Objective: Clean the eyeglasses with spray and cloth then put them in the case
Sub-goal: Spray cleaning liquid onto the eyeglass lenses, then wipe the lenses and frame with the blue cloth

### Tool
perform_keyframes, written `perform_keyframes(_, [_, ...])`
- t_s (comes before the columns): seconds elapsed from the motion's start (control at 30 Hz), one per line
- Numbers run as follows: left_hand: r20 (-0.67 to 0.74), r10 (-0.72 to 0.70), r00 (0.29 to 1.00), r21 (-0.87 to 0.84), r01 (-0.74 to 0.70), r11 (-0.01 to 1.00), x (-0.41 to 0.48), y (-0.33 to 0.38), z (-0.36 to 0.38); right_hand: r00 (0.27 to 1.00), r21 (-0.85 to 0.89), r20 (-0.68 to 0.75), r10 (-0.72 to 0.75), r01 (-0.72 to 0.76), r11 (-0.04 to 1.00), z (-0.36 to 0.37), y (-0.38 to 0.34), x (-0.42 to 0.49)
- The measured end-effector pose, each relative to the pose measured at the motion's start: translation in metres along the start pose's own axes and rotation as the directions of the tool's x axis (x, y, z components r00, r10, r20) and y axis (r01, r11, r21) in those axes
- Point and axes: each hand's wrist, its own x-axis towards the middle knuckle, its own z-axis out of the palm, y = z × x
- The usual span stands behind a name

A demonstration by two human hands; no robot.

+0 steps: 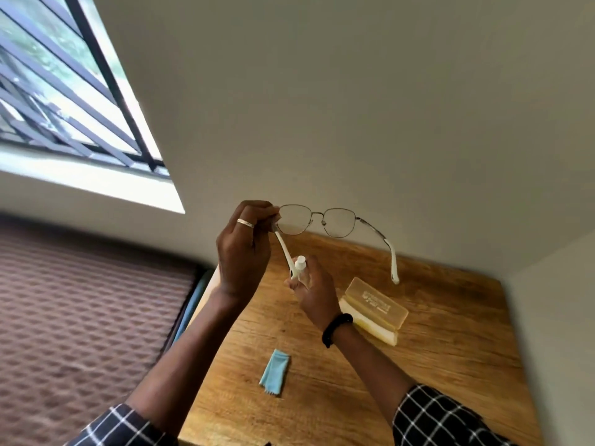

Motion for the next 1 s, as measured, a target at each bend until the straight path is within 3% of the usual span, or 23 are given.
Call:
perform_keyframes(0.57, [-0.018,-0.038,0.999,0.061,0.039,0.997,-0.009,-0.037,-0.011,0.997,-0.037,0.005,0.077,-0.077,0.996,0.041,0.041,-0.006])
perform_keyframes(0.7, [-0.025,-0.041,0.999,0.045,0.042,0.998,-0.008,-0.038,-0.006,0.999,0.009,-0.022,0.041,-0.041,0.999,0.033,0.034,-0.014])
perform_keyframes(0.83, [-0.031,-0.04,0.999,0.05,0.041,0.998,-0.005,-0.039,-0.003,0.977,-0.17,-0.176,-0.12,0.09,0.981,0.02,0.033,-0.041])
perform_keyframes(0.9, [-0.034,-0.034,0.999,0.058,0.036,0.998,-0.005,-0.038,-0.003,0.975,-0.247,-0.131,-0.18,0.144,0.958,0.018,0.037,-0.064])
perform_keyframes(1.0, [-0.047,-0.038,0.998,0.053,0.041,0.998,-0.005,-0.035,-0.001,0.975,-0.349,0.121,-0.185,0.216,0.912,0.021,0.05,-0.1])
